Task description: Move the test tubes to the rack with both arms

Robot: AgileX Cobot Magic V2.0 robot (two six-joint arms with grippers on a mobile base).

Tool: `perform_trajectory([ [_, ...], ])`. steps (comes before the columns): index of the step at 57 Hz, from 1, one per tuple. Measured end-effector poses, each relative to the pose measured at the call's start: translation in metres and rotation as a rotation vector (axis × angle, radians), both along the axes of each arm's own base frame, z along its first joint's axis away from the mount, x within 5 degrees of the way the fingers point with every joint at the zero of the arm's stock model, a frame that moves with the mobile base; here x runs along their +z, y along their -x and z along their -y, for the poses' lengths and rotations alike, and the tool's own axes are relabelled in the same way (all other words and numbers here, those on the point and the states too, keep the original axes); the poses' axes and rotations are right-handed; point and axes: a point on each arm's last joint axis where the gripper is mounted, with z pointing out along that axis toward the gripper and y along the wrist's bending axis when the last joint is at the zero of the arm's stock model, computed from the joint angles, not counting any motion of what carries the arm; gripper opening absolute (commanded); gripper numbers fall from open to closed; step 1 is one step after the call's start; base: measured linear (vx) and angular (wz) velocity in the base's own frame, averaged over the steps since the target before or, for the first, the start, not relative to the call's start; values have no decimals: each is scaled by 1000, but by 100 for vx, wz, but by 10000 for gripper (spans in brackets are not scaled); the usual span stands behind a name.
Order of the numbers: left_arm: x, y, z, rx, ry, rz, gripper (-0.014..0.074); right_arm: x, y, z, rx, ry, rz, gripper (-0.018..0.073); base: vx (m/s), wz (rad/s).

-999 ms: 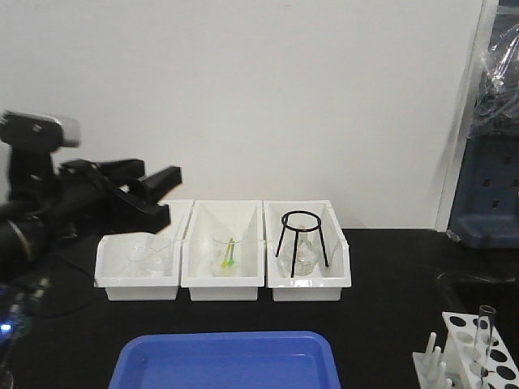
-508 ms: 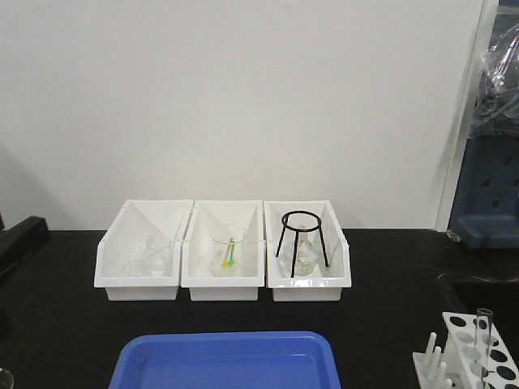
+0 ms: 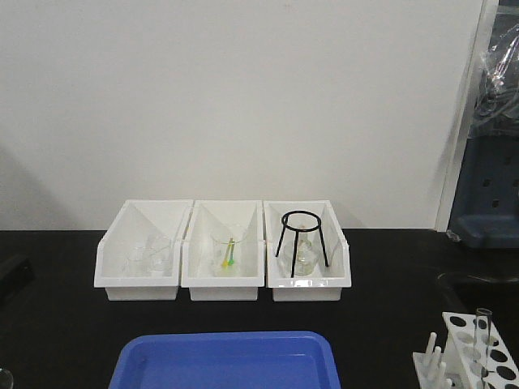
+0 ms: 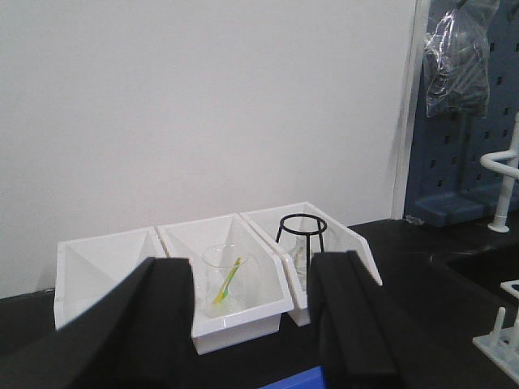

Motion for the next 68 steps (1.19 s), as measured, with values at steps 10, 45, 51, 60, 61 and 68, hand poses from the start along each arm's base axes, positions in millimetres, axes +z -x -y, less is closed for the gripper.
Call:
perform_trajectory([
  [10,-2,0,-2,20,-7,-19,409,0,0,0,0,0,0,404,0,0],
  [45,-66,65,-35,93,-76,54,-1,0,0,0,0,0,0,404,0,0],
  [51,-89,75,-44,166,-68,66,-1,0,0,0,0,0,0,404,0,0],
  [60,-119,84,-53,271,-61,78,-1,0,0,0,0,0,0,404,0,0],
  [61,-122,85,-53,280,-61,77,-1,0,0,0,0,0,0,404,0,0],
  [68,-149,86,-58,354,-72,45,-1,0,0,0,0,0,0,404,0,0],
])
